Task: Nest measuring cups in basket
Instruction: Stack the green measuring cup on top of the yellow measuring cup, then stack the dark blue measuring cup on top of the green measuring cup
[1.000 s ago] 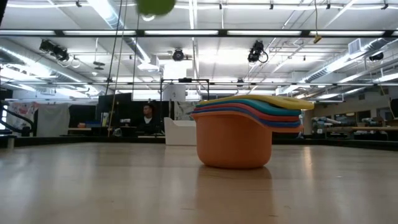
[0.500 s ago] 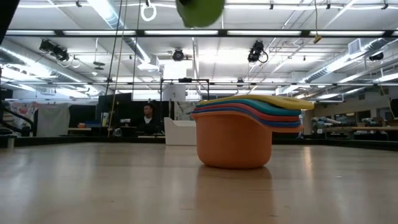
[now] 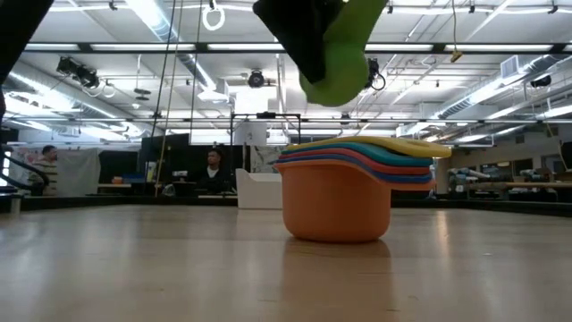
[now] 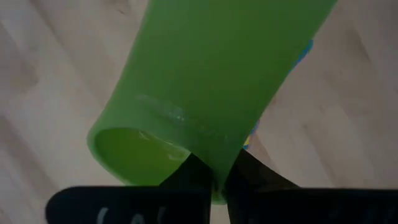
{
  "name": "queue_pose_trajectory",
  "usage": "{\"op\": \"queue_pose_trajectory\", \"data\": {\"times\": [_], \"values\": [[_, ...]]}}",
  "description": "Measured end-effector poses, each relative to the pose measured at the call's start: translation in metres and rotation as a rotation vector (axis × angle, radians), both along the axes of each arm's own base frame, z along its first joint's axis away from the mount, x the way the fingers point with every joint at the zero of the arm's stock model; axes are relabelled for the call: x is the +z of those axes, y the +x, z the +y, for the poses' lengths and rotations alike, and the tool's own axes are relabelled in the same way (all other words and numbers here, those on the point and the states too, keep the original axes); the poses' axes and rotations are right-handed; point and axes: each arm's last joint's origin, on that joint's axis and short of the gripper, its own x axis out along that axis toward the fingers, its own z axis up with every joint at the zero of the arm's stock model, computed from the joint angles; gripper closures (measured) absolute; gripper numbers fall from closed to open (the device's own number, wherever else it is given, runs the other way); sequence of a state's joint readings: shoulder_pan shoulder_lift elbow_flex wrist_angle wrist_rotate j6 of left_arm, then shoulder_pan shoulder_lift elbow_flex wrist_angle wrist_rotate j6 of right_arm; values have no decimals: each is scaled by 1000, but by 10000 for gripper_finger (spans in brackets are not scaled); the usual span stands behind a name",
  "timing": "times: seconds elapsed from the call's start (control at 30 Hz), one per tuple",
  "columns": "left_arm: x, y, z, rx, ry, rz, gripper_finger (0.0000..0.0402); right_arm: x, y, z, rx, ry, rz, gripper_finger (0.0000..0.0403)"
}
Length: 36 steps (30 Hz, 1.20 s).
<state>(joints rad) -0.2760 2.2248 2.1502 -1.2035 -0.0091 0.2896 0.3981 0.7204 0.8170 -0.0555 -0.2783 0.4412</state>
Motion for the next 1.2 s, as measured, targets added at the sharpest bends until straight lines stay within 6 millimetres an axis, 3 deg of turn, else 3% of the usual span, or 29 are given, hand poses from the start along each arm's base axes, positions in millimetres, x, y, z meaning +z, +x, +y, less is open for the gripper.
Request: {"op": "queue_pose_trajectory", "data": {"times": [0.23,0.43,0.83,1.2], "values": [[-9,2,-11,-43,-56,22,381,-1,0,0,0,-7,8,320],[-35,5,-22,-63,-55,105,381,-1,0,0,-1,-24,-6,320],[-48,8,-14,-58,37,130,381,-1,0,0,1,-20,-7,320],[-49,7,-13,-60,42,147,308,-1,0,0,4,-16,2,320]]}}
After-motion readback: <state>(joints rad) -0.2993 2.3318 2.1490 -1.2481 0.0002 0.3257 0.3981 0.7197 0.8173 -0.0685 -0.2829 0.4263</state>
